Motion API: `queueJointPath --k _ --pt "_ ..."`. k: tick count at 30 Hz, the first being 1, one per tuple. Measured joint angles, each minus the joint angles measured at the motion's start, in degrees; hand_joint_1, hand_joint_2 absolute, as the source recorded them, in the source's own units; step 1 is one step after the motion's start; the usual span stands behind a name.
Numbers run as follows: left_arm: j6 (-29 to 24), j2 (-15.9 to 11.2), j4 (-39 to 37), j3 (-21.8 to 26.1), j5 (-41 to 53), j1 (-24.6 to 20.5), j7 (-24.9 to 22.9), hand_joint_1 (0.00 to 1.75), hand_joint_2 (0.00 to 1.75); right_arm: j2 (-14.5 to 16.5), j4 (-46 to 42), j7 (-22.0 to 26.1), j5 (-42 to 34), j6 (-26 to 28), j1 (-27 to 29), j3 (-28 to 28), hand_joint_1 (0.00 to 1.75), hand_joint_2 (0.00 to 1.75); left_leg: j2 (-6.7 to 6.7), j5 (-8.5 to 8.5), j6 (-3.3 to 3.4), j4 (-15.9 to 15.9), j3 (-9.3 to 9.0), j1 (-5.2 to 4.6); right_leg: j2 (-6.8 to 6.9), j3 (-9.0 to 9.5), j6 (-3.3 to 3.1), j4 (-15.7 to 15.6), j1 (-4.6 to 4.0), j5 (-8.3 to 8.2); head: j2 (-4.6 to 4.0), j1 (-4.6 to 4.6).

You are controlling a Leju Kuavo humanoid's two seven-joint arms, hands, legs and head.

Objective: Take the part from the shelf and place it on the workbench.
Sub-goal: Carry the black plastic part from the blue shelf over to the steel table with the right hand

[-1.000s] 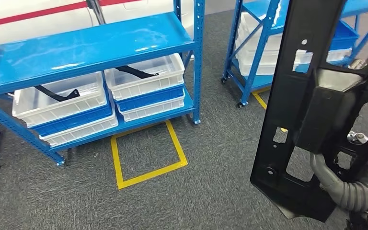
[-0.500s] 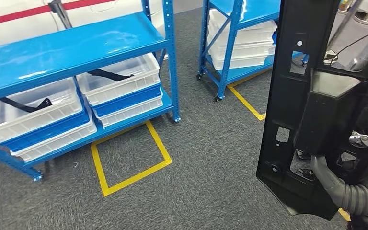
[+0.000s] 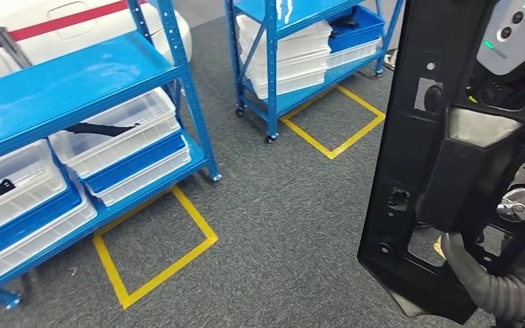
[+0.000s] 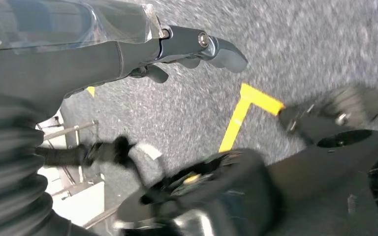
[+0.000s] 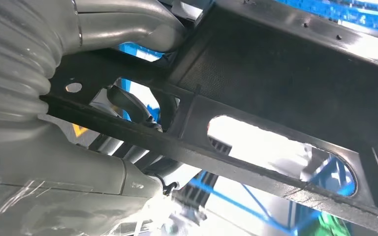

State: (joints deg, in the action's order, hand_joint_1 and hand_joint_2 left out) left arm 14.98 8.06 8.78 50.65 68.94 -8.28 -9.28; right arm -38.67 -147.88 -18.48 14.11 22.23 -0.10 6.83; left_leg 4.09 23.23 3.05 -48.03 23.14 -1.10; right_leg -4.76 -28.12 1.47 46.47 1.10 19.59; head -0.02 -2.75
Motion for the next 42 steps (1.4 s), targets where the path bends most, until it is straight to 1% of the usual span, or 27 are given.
queueJointPath --k 1,3,5,7,9,10,11,12,14,16,18,20,21,23,24,25,26,27,30,31,32,34,36,38,40,41,42 --pt "0.3 -0.1 0.0 0.0 -0.3 0.2 0.2 0.0 1.75 0.2 0.0 0.2 0.0 -0.3 -0.6 0.4 1.75 1.75 0.61 -0.55 0.15 1.9 -0.46 -0.08 -0.73 -0.35 0.25 0.0 -0.03 -0.21 0.0 0.0" --pt "0.8 -0.2 0.0 0.0 -0.9 0.3 0.4 0.0 1.75 0.6 0.2 0.7 0.1 -0.9 -1.9 1.3 1.75 1.75 -0.61 -0.64 0.14 3.2 -0.63 0.06 -1.82 -1.11 0.79 0.0 -0.2 -0.61 0.0 0.01" --pt "0.9 -0.1 0.0 0.0 -1.1 0.3 0.5 0.0 1.75 1.0 0.3 0.9 0.4 -1.3 -3.4 2.5 1.75 1.75 -1.99 -1.05 0.44 3.8 -0.63 0.37 0.1 -2.5 1.34 2.4 -0.38 0.92 0.0 0.04" --pt "0.9 -0.1 0.0 0.0 -1.2 0.5 0.5 0.0 1.75 1.4 0.5 1.0 0.5 -1.5 -4.6 3.5 1.75 1.75 -3.25 -1.38 0.8 4.0 -0.48 0.49 3.21 -6.02 1.95 10.3 -0.43 5.42 0.0 0.08" --pt "0.9 -0.1 0.0 0.0 -1.2 0.6 0.4 0.0 1.75 1.8 0.8 1.0 0.6 -1.7 -5.3 4.6 1.75 1.75 -4.52 -1.45 0.91 4.0 -0.28 0.51 4.14 -9.98 2.46 19.5 -0.2 9.24 0.0 0.08" --pt "0.9 -0.2 0.0 0.0 -1.2 0.6 0.3 0.0 1.75 2.0 0.9 1.0 0.7 -1.8 -5.6 5.1 1.75 1.75 -5.16 -1.45 0.91 4.0 -0.28 0.56 4.27 -10.63 2.63 21.4 -0.08 9.61 0.0 0.07" --pt "0.9 -0.2 0.0 0.0 -1.2 0.6 0.1 0.0 1.75 2.1 1.0 1.0 0.8 -1.8 -5.9 5.6 1.75 1.75 -5.78 -1.42 0.86 4.0 -0.34 0.63 4.46 -9.81 2.74 20.4 0.03 8.71 0.0 0.08" --pt "0.9 -0.2 0.0 0.0 -1.1 0.6 -0.1 0.0 1.75 2.2 1.1 1.0 0.8 -1.9 -6.2 6.0 1.75 1.75 -6.36 -1.34 0.75 4.0 -0.47 0.74 4.95 -7.73 2.83 16.8 0.11 6.94 0.0 0.07" --pt "0.9 -0.2 0.1 0.0 -1.1 0.6 -0.5 0.0 1.75 2.4 1.2 1.0 0.9 -1.8 -6.8 6.6 1.75 1.75 -7.34 -0.97 0.22 3.8 -0.84 0.66 7.99 -2.07 3.0 6.8 0.16 3.21 0.0 0.07" --pt "0.9 -0.2 0.1 0.0 -1.2 0.6 -0.6 0.0 1.75 2.5 1.3 0.9 0.9 -1.8 -7.5 7.0 1.75 1.75 -8.23 -0.67 -0.44 3.6 -0.99 0.37 9.97 0.97 2.55 1.0 0.05 1.77 0.0 0.06" --pt "0.9 -0.2 0.2 0.0 -1.7 0.6 -0.6 0.0 1.75 2.6 1.4 0.9 0.7 -1.9 -8.1 7.5 1.75 1.75 -9.37 -0.59 -0.89 3.7 -1.04 0.28 8.83 1.04 1.67 0.0 -0.02 1.66 -0.01 0.04" --pt "1.0 -0.2 0.2 0.0 -2.3 0.6 -0.5 0.0 1.75 2.8 1.8 1.0 0.0 -2.2 -9.1 8.1 1.75 1.75 -8.44 1.03 -1.38 1.7 -0.26 0.43 7.5 0.85 0.88 -0.3 0.15 1.28 -0.01 0.03" --pt "1.2 -0.2 0.2 0.1 -2.6 0.5 -0.5 0.0 1.75 2.9 2.2 1.3 -0.5 -2.3 -9.9 8.5 1.75 1.75 -7.3 2.95 -1.64 -1.5 1.08 0.52 6.87 0.8 0.51 -0.5 0.27 1.05 0.0 0.02" --pt "3.2 -0.2 0.2 0.2 -2.6 0.2 -0.6 0.0 1.75 3.4 3.4 2.3 -1.5 -2.8 -11.7 9.7 1.75 1.75 -5.14 7.67 -1.99 -11.2 5.29 0.53 5.63 0.68 0.06 -0.6 0.33 0.78 0.0 0.01" --pt "4.5 -0.3 0.3 0.3 -2.6 -0.1 -0.7 0.0 1.75 3.8 4.1 2.9 -1.8 -2.9 -12.5 10.4 1.75 1.75 -4.76 9.2 -2.05 -15.6 7.18 0.48 4.96 0.66 -0.01 -0.6 0.32 0.73 0.0 0.0" --pt "5.7 -0.4 0.3 0.3 -2.4 -0.2 -0.8 0.0 1.75 4.2 4.9 3.5 -2.0 -2.9 -13.1 11.2 1.75 1.75 -4.55 9.59 -2.0 -17.9 8.21 0.39 4.2 0.7 -0.04 -0.6 0.31 0.7 0.0 0.0" --pt "6.3 -0.4 0.3 0.3 -2.3 -0.3 -0.7 0.0 1.75 4.5 5.6 3.8 -2.1 -2.8 -13.6 11.8 1.75 1.75 -4.35 8.68 -1.83 -17.6 8.06 0.31 3.39 0.79 -0.03 -0.6 0.3 0.68 0.0 0.0" --pt "6.4 -0.4 0.4 0.3 -2.1 -0.3 -0.4 0.0 1.75 4.7 6.1 4.0 -2.1 -2.5 -13.8 12.2 1.75 1.75 -3.91 6.63 -1.54 -14.6 6.8 0.25 2.56 0.93 0.0 -0.6 0.3 0.65 0.0 0.0" --pt "6.1 -0.4 0.4 0.3 -2.0 0.6 1.4 0.0 1.75 4.8 6.9 4.2 -2.3 -1.3 -13.8 12.7 1.75 1.75 1.0 -0.56 -0.28 -1.4 1.77 0.11 0.43 0.87 0.42 -0.7 0.42 0.41 0.0 0.0" --pt "6.1 -0.4 0.4 0.4 -2.3 0.9 2.0 0.0 1.75 4.8 7.1 4.3 -2.4 -0.9 -13.5 12.8 1.75 1.75 2.2 -1.6 0.08 0.9 1.16 0.01 -0.17 0.63 0.69 -0.7 0.45 0.26 0.0 0.01" --pt "6.1 -0.4 0.4 0.4 -2.6 1.0 2.6 0.0 1.75 4.8 7.2 4.3 -2.5 -0.6 -13.1 12.7 1.75 1.75 2.34 -1.91 0.39 1.9 0.99 -0.13 -0.83 0.35 1.06 -0.8 0.43 0.08 0.0 0.01" --pt "6.0 -0.4 0.4 0.4 -2.8 1.0 3.3 0.0 1.75 4.5 7.3 4.2 -2.8 -0.2 -12.0 12.4 1.75 1.75 0.42 -2.12 0.85 3.1 0.72 -0.02 -1.44 -0.21 1.75 -0.9 0.22 -0.13 0.0 0.02" --pt "5.8 -0.3 0.4 0.4 -2.4 1.1 3.4 0.0 1.75 4.1 7.2 3.9 -3.3 -0.1 -11.4 11.6 1.75 1.75 -1.4 -2.57 1.21 4.3 0.44 0.3 0.65 -2.04 2.22 2.5 -0.08 2.08 0.0 0.06" --pt "5.6 -0.3 0.4 0.4 -2.1 1.3 3.0 0.0 1.75 3.9 7.1 3.4 -3.8 -0.1 -10.8 10.7 1.75 1.75 -2.96 -2.78 1.43 4.5 0.47 0.27 3.23 -6.08 2.48 11.6 -0.16 6.87 0.0 0.07" --pt "5.6 -0.2 0.4 0.4 -1.9 1.3 2.3 0.0 1.75 3.8 7.1 3.0 -4.2 -0.1 -10.2 10.1 1.75 1.75 -4.55 -2.78 1.46 4.5 0.5 0.17 3.85 -9.51 2.71 19.5 -0.12 9.79 0.0 0.06" --pt "5.6 -0.2 0.4 0.4 -1.8 1.3 2.0 0.0 1.75 3.8 7.1 2.9 -4.3 -0.1 -10.1 9.8 1.75 1.75 -5.33 -2.75 1.45 4.5 0.48 0.16 4.02 -9.57 2.78 20.1 -0.08 9.59 0.0 0.06" --pt "5.6 -0.2 0.4 0.4 -1.7 1.2 1.8 0.0 1.75 3.8 7.1 2.9 -4.4 -0.2 -9.9 9.5 1.75 1.75 -6.07 -2.7 1.41 4.5 0.44 0.17 4.36 -8.28 2.84 17.9 -0.04 8.35 0.0 0.06"
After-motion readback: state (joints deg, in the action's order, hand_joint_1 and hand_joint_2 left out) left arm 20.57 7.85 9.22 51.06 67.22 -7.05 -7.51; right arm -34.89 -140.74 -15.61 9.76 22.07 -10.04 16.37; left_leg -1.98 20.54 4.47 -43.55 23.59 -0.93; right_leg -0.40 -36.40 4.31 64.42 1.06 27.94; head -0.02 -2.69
